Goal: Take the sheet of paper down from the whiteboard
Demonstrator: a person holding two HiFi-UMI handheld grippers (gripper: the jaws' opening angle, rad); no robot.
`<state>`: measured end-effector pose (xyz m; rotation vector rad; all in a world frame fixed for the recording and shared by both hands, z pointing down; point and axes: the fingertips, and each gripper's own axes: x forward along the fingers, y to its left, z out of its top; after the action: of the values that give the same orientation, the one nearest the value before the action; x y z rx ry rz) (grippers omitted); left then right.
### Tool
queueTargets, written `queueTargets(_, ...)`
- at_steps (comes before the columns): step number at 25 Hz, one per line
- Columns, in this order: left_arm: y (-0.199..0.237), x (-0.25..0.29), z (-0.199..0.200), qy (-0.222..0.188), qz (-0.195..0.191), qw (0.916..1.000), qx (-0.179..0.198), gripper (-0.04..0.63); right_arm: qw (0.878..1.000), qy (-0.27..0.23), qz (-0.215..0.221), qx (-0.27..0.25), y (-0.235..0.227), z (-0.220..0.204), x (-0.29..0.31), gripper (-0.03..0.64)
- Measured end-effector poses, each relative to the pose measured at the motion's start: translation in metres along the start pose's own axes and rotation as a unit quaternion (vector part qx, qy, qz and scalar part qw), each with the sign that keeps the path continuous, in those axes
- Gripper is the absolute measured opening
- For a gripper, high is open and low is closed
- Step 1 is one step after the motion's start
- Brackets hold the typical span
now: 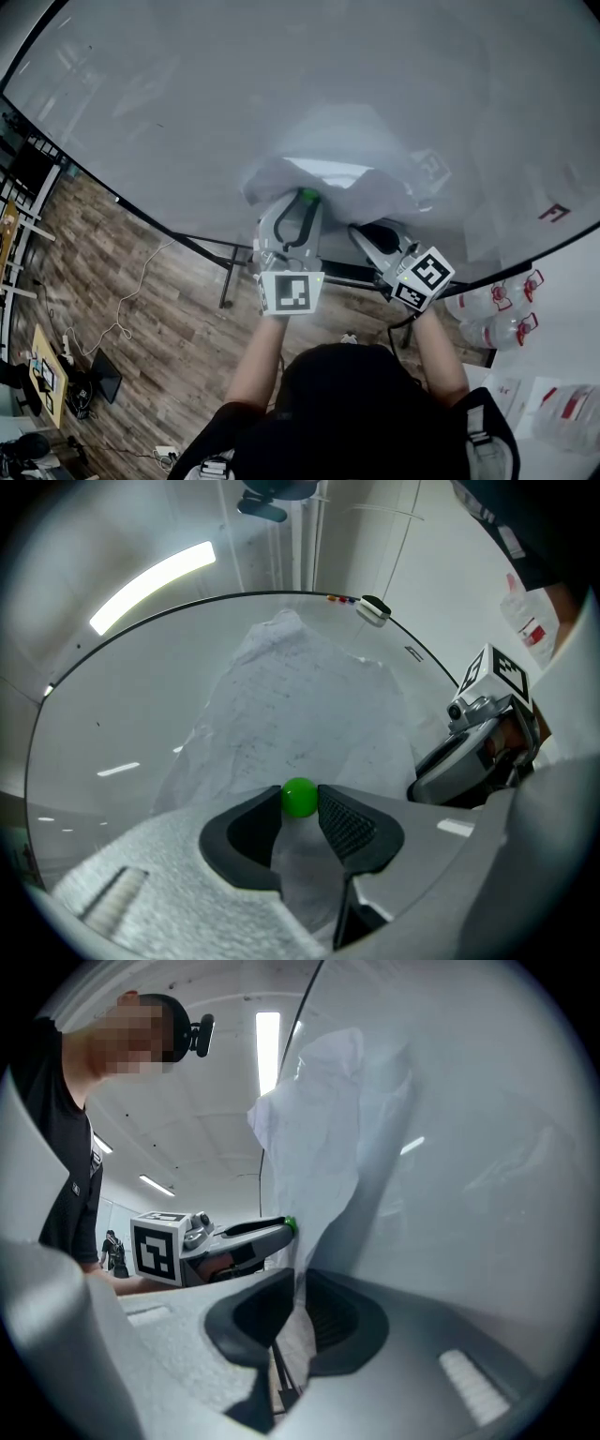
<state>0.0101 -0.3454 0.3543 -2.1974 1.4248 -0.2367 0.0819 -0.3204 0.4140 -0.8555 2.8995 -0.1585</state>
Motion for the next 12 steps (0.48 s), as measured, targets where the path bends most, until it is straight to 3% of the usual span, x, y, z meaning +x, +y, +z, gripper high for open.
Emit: queueTargets(12, 0.001, 0.0001, 0.0001, 0.007, -0.015, 0.9998, -0.005, 0.13, 1.0, -0.004, -0.002, 0.028, -0.0029, 0.0005, 0.0037, 0.005)
